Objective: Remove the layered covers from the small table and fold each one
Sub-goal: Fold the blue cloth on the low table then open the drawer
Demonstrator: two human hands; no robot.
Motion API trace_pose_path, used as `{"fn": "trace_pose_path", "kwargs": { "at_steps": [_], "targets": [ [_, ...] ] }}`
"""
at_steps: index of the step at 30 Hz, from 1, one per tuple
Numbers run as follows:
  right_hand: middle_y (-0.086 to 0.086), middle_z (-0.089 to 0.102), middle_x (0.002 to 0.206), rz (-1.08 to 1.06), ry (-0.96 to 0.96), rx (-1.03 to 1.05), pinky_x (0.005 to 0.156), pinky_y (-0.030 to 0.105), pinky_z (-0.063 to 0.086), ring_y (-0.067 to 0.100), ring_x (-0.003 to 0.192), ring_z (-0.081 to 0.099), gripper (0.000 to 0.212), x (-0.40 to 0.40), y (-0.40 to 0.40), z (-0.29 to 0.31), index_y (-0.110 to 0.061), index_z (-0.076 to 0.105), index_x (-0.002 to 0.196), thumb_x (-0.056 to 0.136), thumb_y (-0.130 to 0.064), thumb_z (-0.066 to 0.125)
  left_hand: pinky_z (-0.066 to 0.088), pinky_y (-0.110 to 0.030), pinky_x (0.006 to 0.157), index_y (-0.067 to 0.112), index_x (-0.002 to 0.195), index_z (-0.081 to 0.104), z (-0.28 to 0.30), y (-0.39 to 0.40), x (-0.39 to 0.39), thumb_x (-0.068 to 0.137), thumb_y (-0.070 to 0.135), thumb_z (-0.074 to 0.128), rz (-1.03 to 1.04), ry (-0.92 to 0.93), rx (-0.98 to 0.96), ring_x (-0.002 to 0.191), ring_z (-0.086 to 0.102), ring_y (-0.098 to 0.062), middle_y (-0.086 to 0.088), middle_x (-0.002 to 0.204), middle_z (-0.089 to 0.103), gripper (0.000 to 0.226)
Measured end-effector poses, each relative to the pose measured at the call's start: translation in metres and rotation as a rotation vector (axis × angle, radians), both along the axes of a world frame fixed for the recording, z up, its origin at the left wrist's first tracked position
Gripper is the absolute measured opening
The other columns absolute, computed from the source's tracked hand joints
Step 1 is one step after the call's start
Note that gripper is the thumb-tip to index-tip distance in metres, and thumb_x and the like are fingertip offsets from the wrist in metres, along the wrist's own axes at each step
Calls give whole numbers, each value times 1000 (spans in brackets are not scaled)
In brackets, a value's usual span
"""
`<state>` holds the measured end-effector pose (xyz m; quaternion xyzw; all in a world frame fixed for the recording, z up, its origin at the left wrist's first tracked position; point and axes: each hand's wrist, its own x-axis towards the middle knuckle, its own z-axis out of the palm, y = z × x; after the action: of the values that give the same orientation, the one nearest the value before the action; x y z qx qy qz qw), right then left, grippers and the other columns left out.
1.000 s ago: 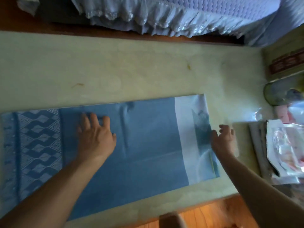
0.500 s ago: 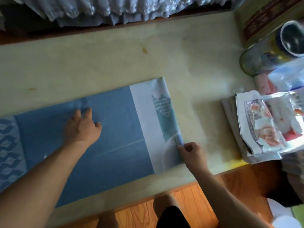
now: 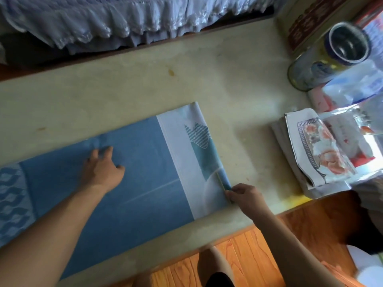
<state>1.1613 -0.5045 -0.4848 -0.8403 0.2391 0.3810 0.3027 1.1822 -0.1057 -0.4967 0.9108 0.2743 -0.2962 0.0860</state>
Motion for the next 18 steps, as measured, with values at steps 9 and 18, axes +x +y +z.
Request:
{"fn": "trace_pose_path", "kwargs": {
  "at_steps": [9, 18],
  "targets": [
    [9, 61, 70, -213, 33, 3, 60, 30, 39, 21, 64, 52, 35, -6, 5, -7, -5, 74, 80, 94, -36, 67, 29, -51, 116, 31, 162, 4, 0, -2, 1, 97, 50, 52, -43, 40, 10, 143, 27, -42, -17, 162, 17, 83],
    [13, 58, 64, -161, -46, -115, 53, 29, 35, 22, 59, 50, 36, -15, 9, -14, -3, 71, 72, 93, -32, 68, 28, -48, 119, 28, 163, 0, -2, 8, 19, 101, 56, 43, -28, 111, -38, 143, 31, -42, -16, 161, 15, 80]
  ]
}}
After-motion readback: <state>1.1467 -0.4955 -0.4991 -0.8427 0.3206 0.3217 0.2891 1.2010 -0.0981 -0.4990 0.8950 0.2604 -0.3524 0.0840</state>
